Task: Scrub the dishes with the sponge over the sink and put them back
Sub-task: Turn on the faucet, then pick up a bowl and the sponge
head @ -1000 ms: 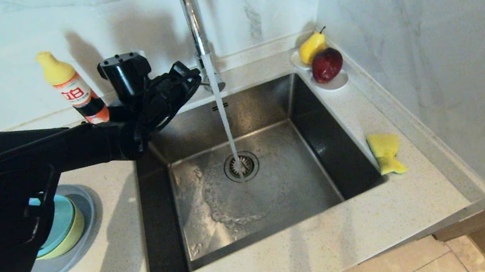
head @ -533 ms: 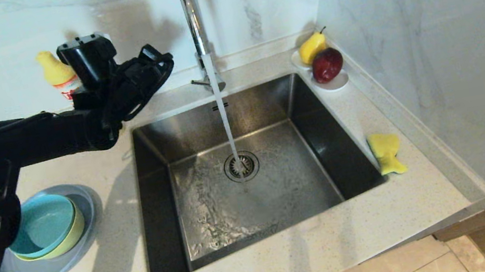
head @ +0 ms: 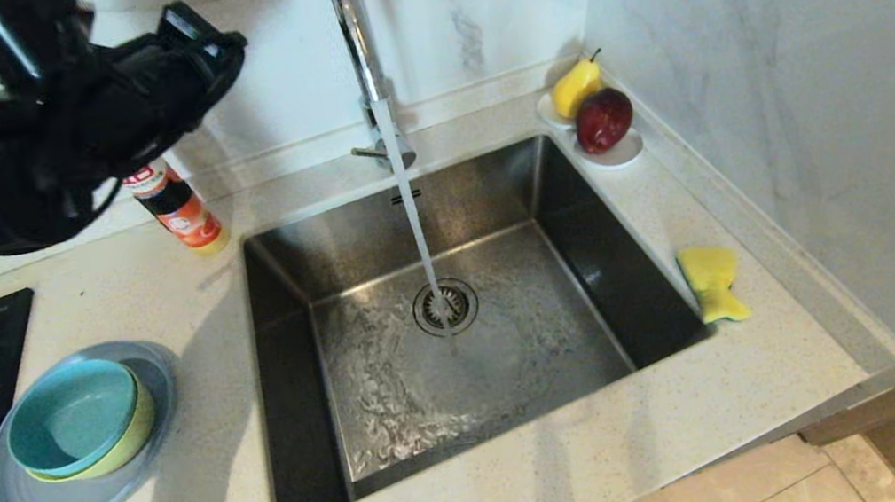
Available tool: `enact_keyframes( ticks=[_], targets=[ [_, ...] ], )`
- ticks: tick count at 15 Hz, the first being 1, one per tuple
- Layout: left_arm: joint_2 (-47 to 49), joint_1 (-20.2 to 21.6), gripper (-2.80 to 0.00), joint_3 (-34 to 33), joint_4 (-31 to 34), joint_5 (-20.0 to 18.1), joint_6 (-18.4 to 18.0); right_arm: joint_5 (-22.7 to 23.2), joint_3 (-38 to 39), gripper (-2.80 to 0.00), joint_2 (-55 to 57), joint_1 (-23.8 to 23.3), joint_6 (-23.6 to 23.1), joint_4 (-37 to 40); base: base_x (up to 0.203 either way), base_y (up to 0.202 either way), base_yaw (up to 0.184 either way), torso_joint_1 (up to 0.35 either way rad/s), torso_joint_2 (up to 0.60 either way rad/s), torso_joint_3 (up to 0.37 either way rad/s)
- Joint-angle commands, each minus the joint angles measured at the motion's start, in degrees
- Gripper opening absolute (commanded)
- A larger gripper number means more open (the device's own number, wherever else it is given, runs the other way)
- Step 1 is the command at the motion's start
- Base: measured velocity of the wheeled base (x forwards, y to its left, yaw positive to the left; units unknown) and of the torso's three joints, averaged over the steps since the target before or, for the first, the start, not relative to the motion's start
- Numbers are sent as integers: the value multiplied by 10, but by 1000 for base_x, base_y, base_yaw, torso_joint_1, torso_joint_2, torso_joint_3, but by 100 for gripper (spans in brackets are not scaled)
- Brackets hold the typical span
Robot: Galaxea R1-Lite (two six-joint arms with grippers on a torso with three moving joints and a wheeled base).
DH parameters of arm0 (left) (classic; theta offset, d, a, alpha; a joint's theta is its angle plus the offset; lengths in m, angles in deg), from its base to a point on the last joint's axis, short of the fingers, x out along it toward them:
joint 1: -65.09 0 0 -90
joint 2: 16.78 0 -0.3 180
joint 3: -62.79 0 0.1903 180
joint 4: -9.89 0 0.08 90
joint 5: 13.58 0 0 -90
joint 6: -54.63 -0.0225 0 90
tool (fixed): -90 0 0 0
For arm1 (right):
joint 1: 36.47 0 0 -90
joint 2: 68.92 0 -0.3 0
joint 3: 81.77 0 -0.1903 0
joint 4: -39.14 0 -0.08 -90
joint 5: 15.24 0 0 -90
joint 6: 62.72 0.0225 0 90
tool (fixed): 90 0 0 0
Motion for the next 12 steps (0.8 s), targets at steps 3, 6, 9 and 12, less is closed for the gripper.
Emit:
enact_keyframes(
  ticks=[3,6,9,12],
  targets=[
    [-268,-6,-280,-182,52,12,-123,0,0,-280,-1,0,0,1,0,0,0,0,0,0],
    [-415,-5,-280,-332,75,39,-202,0,0,-280,-1,0,0,1,0,0,0,0,0,0],
    [-552,-3,-280,-450,85,82,-239,0,0,-280,-1,0,0,1,0,0,0,0,0,0],
    [-682,0,-280,-540,126,112,-270,0,0,-280,-1,0,0,1,0,0,0,0,0,0]
  ],
)
